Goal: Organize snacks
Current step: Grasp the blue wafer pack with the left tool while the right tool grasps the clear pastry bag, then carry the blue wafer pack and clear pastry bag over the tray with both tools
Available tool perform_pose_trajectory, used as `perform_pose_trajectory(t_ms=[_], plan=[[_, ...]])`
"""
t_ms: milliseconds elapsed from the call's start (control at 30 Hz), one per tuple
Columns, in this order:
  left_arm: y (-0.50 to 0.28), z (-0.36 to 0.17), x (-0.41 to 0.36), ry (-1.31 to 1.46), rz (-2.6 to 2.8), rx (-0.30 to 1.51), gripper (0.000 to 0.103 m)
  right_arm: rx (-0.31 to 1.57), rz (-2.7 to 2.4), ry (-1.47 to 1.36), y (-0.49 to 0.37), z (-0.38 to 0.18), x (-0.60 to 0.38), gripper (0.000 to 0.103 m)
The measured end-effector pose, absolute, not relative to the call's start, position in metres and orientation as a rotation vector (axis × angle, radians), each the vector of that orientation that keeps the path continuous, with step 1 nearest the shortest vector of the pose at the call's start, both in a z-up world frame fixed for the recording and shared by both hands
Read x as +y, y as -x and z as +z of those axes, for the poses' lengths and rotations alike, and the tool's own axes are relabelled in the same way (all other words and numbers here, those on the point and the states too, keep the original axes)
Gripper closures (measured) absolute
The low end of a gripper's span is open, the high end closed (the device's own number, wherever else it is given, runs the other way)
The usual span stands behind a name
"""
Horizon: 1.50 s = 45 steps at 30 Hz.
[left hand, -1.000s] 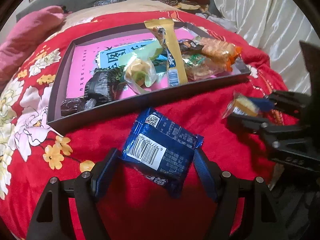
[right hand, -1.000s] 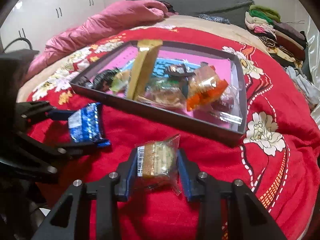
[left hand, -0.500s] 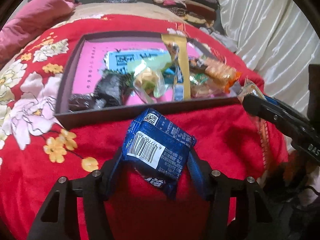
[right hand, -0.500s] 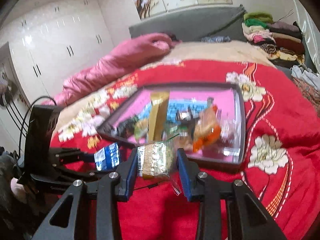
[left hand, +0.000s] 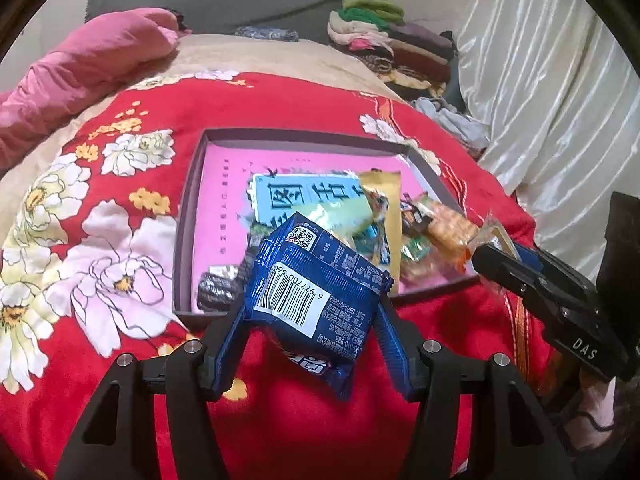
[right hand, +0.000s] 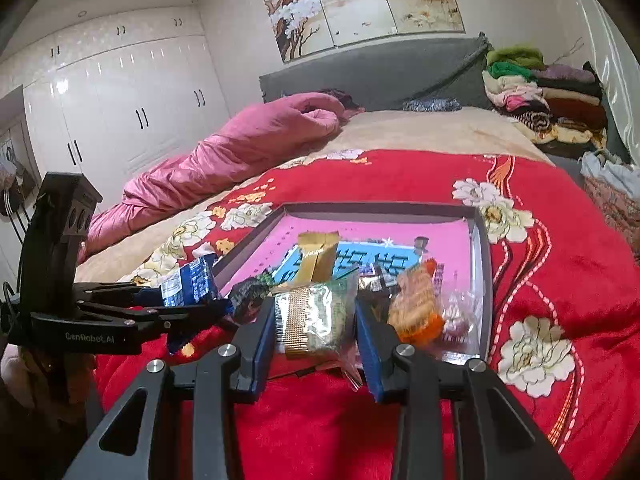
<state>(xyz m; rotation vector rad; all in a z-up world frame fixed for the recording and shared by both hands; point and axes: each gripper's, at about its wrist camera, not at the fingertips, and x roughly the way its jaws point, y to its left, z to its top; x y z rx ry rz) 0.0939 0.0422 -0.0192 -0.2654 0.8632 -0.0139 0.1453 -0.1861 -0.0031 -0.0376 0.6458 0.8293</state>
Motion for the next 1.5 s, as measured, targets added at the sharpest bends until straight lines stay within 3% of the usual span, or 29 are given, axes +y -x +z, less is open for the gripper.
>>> perform_pose_trajectory(t_ms=[1500], plan=[[-0.143, -0.044, 0.042, 0.264, 0.053, 0.907, 0.041, 0.674, 0.751, 0.188, -0.179, -0.032, -0.151, 0.064]])
